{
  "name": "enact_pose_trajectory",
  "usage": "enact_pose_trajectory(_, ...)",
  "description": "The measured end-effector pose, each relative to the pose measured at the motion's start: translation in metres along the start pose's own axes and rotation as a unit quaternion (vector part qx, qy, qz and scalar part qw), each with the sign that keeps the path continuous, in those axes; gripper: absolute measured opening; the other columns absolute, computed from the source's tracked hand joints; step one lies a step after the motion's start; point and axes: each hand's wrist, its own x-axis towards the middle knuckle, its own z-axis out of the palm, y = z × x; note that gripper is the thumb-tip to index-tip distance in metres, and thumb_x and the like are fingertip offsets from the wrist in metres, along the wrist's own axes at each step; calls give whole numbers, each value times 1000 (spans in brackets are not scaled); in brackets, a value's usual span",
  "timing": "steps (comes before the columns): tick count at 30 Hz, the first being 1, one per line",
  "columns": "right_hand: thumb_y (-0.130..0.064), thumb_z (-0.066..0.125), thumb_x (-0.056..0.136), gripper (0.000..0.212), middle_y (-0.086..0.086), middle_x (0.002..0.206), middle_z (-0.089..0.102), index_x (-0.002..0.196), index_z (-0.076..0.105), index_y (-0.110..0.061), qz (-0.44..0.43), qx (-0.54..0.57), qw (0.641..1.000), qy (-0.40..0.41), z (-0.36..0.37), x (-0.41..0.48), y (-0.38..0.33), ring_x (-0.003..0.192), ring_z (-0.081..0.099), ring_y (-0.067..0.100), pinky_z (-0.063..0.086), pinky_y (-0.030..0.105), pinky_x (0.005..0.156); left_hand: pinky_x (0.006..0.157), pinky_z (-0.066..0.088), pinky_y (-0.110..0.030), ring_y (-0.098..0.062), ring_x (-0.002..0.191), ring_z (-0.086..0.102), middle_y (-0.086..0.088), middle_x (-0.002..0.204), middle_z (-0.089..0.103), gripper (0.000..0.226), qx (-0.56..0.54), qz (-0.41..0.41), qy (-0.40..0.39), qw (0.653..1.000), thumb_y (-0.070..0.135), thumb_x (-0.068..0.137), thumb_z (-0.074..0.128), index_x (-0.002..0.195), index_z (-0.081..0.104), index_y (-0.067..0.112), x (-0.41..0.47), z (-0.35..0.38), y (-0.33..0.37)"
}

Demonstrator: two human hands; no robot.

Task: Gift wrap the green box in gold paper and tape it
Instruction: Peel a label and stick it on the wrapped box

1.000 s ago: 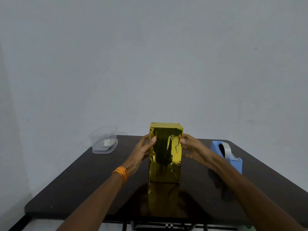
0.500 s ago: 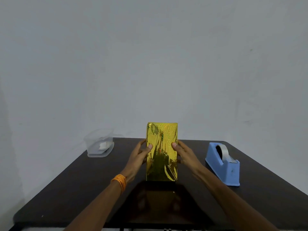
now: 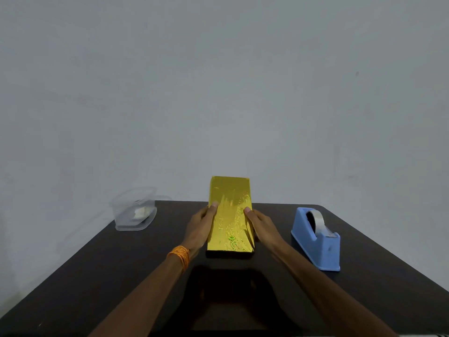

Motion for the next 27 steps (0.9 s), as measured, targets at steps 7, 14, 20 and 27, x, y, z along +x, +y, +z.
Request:
enact_pose_trajectory(7, -58, 40, 100, 48, 2, 120, 68, 119, 66, -22, 69, 0, 997, 16, 5, 19, 7, 107, 64, 20, 49, 43, 100, 80, 53, -30, -18, 95, 69, -1, 107, 71, 41, 5, -30, -31, 999, 55, 99, 41, 97, 66, 22, 12, 3, -1)
enact_pose_trajectory(14, -61, 37, 99, 73, 15, 140, 54, 145, 46, -4, 180, -51, 982, 15, 5, 35, 17, 122, 55, 31, 44, 42, 105, 98, 45, -39, -21, 110, 55, -4, 126, 56, 48, 79, -93, -54, 991, 49, 103, 35, 135, 48, 15, 24, 12, -17)
enact_pose_trajectory(20, -53, 38, 103, 69, 14, 145, 47, 147, 39, -1, 204, -66, 977, -5, 9, 41, 33, 128, 48, 30, 35, 33, 92, 102, 39, -40, -25, 121, 47, -6, 136, 49, 56, 128, -114, -59, 983, 51, 102, 36, 139, 46, 11, 29, 14, -32)
enact_pose_trajectory(27, -50, 38, 103, 59, 10, 117, 56, 134, 51, -1, 191, -97, 977, -1, 12, 44, 32, 99, 54, 21, 37, 33, 84, 93, 42, -39, -21, 101, 52, -2, 107, 55, 30, 121, -105, -31, 987, 48, 100, 43, 100, 53, 19, 36, 13, -39)
